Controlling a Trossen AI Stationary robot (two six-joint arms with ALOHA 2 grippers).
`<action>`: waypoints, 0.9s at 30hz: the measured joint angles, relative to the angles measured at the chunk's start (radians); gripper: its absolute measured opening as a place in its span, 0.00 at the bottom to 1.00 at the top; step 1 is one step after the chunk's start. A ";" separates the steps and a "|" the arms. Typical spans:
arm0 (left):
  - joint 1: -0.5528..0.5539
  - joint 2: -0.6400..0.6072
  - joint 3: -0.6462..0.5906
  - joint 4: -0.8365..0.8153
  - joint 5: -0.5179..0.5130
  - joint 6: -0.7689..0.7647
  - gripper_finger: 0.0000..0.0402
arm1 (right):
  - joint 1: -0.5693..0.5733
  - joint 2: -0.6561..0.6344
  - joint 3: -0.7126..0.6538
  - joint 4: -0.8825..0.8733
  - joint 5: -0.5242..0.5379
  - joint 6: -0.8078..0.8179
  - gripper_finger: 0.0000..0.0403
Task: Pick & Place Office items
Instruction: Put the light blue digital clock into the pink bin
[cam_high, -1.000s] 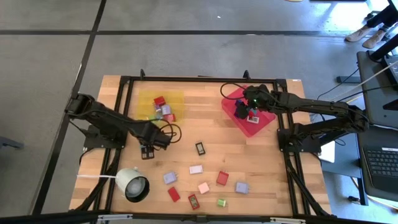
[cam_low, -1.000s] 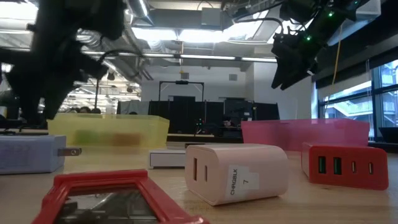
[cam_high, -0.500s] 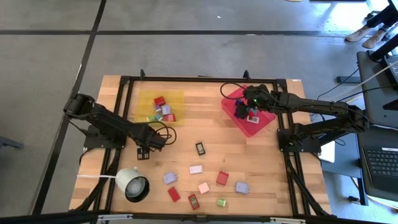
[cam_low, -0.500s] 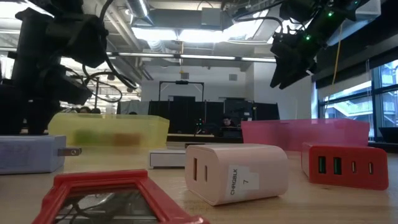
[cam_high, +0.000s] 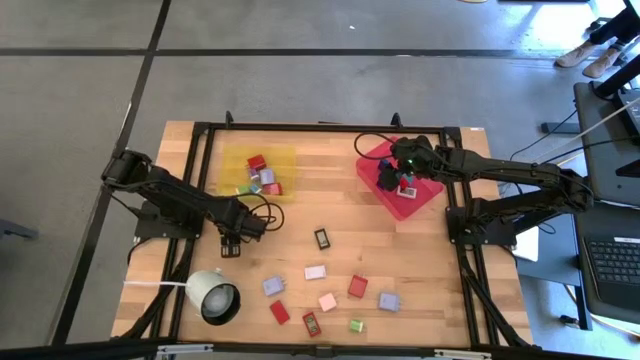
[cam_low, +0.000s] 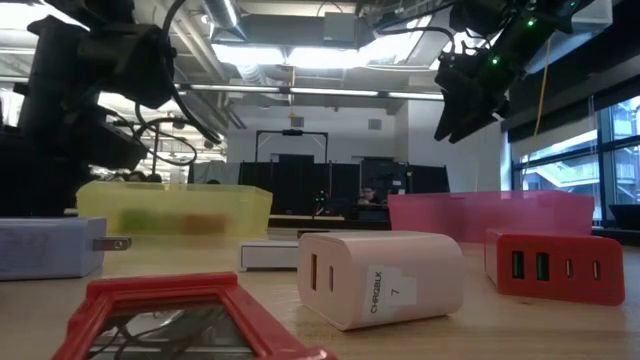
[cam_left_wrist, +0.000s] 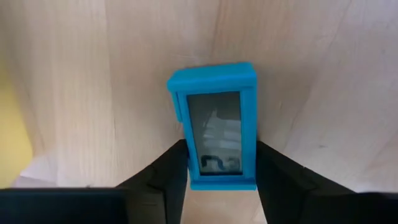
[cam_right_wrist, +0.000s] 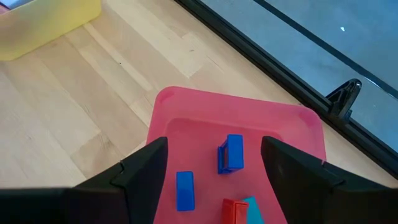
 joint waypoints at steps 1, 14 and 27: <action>-0.001 0.000 0.001 -0.001 -0.005 -0.002 0.37 | 0.000 0.000 0.000 0.000 0.000 0.001 0.65; -0.001 0.004 0.259 0.073 -0.342 -0.006 0.40 | 0.000 0.000 0.000 0.089 -0.096 0.062 0.65; -0.001 0.003 0.349 0.537 -0.614 0.136 0.39 | 0.112 0.000 0.000 0.297 -0.223 0.107 0.65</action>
